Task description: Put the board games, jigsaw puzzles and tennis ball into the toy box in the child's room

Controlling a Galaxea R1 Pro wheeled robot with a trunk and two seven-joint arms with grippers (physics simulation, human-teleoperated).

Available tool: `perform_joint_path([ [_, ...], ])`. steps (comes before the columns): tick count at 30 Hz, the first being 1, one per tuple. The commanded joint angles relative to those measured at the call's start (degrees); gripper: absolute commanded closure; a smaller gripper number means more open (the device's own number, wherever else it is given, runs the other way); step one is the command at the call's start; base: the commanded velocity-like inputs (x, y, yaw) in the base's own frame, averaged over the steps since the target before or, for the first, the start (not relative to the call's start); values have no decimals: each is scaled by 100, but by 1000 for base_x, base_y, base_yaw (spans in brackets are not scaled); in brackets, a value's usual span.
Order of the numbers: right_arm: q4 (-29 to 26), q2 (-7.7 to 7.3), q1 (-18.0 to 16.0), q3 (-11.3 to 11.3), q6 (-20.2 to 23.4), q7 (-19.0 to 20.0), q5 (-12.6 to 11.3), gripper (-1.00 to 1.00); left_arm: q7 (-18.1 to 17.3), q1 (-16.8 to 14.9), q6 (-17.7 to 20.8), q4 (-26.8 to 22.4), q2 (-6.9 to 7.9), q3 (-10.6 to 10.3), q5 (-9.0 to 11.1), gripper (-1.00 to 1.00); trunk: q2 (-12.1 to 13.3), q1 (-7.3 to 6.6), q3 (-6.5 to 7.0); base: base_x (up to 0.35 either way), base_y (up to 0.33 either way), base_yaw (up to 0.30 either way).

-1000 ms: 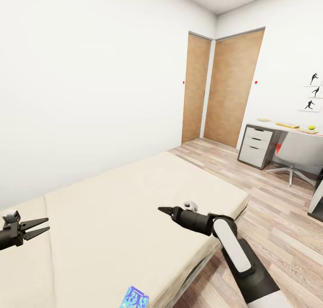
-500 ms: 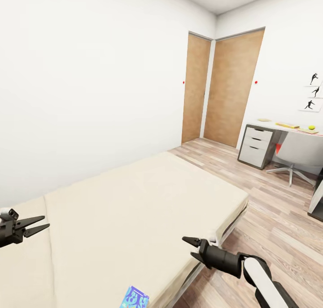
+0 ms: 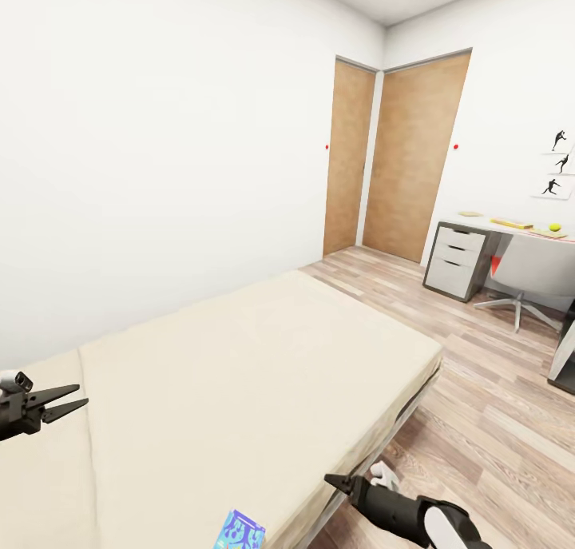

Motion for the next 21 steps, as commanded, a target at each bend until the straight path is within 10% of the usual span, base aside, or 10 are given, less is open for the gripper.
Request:
perform_joint_path([
  [1,80,-2,-4,37,-160,201,98,-100,-23,-6,61,4,7,-37,28,-100,-3,0,-6,0,0,0],
  [11,1515,94,-2,81,-921,939,308,-100,-23,-5,61,4,7,-33,28,-100,-3,0,-6,0,0,0],
  [21,1750,420,-2,349,-1370,990,636,-100,-23,-4,61,4,7,-32,28,-100,-3,0,-6,0,0,0],
])
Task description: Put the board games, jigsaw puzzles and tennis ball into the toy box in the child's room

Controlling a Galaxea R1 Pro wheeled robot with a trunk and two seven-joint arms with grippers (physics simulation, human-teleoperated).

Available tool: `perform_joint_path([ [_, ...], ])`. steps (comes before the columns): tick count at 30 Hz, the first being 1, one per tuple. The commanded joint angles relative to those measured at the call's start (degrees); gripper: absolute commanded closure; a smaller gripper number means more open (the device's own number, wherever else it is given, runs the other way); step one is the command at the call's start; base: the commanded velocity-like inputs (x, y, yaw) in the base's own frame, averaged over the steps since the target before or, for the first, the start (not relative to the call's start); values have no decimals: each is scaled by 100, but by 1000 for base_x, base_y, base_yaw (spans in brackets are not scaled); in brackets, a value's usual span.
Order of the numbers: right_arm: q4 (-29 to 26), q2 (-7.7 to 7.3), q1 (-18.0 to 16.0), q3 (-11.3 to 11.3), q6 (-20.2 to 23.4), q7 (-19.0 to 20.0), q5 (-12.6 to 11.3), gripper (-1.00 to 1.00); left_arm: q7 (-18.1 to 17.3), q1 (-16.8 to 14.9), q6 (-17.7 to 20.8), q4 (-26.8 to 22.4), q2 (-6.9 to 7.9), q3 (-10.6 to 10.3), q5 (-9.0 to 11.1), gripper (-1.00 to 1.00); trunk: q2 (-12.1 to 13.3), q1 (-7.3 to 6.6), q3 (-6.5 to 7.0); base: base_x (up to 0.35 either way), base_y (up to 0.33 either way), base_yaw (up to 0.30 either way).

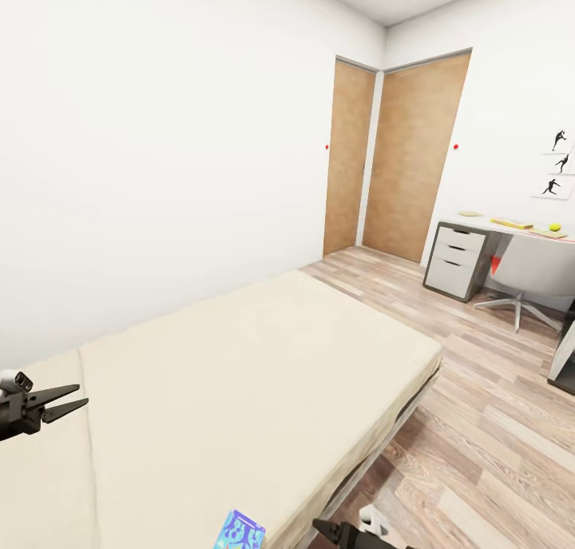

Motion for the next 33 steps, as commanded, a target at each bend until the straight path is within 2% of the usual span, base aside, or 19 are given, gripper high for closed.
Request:
perform_joint_path([
  [1,-1,-3,-4,20,2,-4,-37,-100,-23,-6,61,4,6,-34,27,-100,-4,0,-6,0,0,0],
  [15,33,13,-6,58,-73,-52,7,-100,-23,-6,60,4,5,-34,27,-100,-4,0,-6,-25,0,0],
  [21,567,21,-5,58,-163,-31,17,-100,-23,-6,54,4,3,-36,27,-100,-4,0,-6,-80,0,0],
  [27,817,47,-5,62,-320,3,70,-100,-23,-6,52,4,6,-35,27,-100,-4,0,-6,-17,0,0],
  [30,853,152,-5,62,-351,10,306,-100,-23,-6,52,4,6,-34,27,-100,-4,0,-6,-3,0,0],
  [33,862,241,-5,56,-361,14,642,-100,-23,-6,52,4,6,-34,27,-100,-4,0,-6,-1,0,0],
])
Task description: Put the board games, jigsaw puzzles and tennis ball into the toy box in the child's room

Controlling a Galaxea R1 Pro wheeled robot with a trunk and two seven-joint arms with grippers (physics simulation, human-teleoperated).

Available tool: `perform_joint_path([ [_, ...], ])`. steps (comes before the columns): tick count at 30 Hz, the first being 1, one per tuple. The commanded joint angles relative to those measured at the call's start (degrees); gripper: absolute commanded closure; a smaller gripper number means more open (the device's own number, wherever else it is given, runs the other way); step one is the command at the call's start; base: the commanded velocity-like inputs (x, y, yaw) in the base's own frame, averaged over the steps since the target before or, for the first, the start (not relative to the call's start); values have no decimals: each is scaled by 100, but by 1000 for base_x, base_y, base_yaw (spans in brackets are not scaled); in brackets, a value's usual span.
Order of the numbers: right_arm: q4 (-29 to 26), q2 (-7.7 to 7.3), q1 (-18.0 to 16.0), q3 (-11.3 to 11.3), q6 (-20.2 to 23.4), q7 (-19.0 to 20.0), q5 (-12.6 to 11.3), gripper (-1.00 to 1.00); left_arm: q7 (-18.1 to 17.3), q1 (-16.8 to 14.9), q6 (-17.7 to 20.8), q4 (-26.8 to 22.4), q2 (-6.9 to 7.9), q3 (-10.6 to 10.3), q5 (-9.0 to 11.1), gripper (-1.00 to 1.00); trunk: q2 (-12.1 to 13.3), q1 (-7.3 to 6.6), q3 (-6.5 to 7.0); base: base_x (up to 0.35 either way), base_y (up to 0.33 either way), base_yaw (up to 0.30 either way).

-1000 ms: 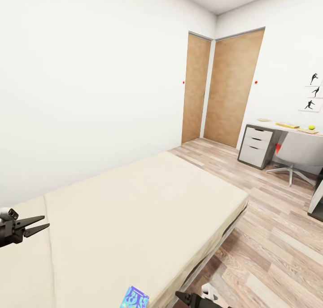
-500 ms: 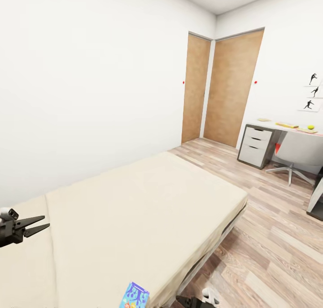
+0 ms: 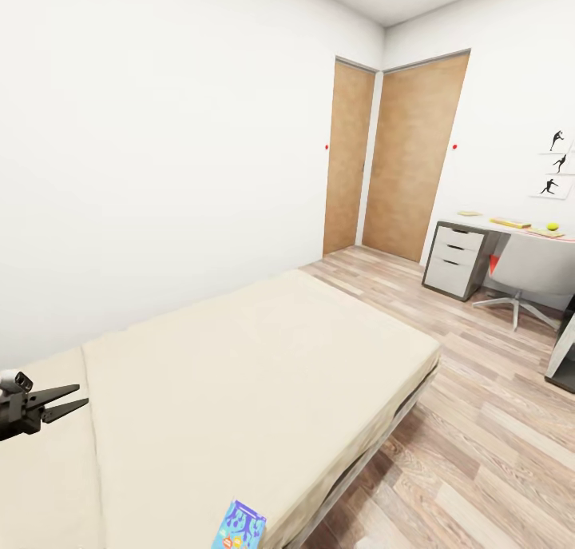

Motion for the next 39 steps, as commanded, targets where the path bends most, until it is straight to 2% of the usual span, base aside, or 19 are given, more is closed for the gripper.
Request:
perform_joint_path([
  [1,-6,4,-3,23,22,-1,6,-100,-23,-6,61,3,7,-36,27,-100,-3,0,-6,0,0,0],
  [4,-7,46,-3,22,-9,63,150,-100,-23,-6,61,3,7,-35,27,-100,-3,0,-6,0,0,0],
  [9,-11,69,-3,26,-188,267,212,-100,-23,-6,61,3,7,-34,27,-100,-3,0,-6,-28,24,0],
  [22,-25,72,-3,26,-301,419,229,-100,-23,-6,61,3,7,-34,27,-100,-3,0,-6,-6,8,0],
  [30,-44,67,-3,26,-345,658,230,-100,-23,-6,61,3,7,-34,27,-100,-3,0,-6,0,0,0],
  [39,-42,68,-3,34,-357,704,230,-100,-23,-6,61,3,4,-34,27,-100,-3,0,-6,-16,0,0],
])
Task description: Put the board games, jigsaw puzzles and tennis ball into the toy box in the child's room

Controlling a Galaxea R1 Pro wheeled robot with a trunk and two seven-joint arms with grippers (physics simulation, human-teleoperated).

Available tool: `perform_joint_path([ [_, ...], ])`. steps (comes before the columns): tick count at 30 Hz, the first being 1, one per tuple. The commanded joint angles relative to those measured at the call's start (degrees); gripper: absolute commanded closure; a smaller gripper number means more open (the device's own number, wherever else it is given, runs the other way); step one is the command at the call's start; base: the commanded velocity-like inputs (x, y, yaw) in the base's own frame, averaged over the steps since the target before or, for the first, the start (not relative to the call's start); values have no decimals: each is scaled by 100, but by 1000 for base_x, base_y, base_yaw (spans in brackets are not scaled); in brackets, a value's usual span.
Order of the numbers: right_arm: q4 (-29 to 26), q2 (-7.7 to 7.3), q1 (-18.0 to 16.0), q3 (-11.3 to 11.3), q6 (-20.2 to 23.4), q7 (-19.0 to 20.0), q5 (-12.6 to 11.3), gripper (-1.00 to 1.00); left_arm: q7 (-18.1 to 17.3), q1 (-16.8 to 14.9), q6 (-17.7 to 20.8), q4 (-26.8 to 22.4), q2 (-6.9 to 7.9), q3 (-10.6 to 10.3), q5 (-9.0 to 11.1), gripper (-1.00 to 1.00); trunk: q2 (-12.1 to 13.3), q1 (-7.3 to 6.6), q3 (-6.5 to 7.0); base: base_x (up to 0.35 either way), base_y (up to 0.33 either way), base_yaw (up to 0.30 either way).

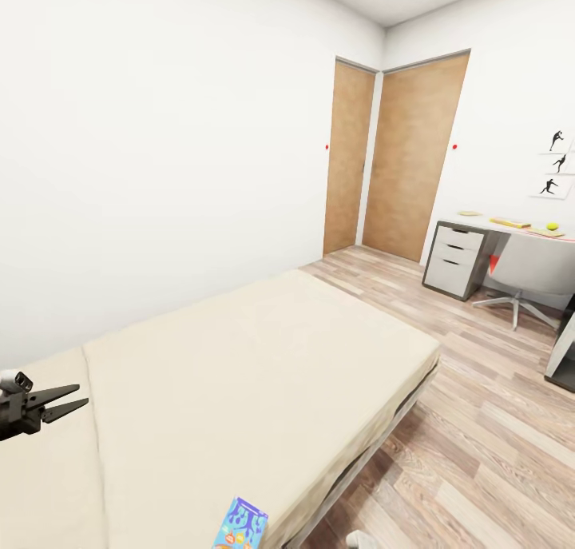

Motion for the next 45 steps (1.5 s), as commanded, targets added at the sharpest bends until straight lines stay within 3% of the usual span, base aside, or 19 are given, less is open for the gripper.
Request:
perform_joint_path([
  [1,-6,-6,-3,25,37,-5,-60,-100,-23,-6,61,3,7,-34,27,-100,-4,-1,-6,-28,0,0],
  [45,-6,-6,-3,26,29,-4,-51,-100,-23,-6,61,3,9,-34,18,-100,-4,-1,-6,-37,46,0],
])
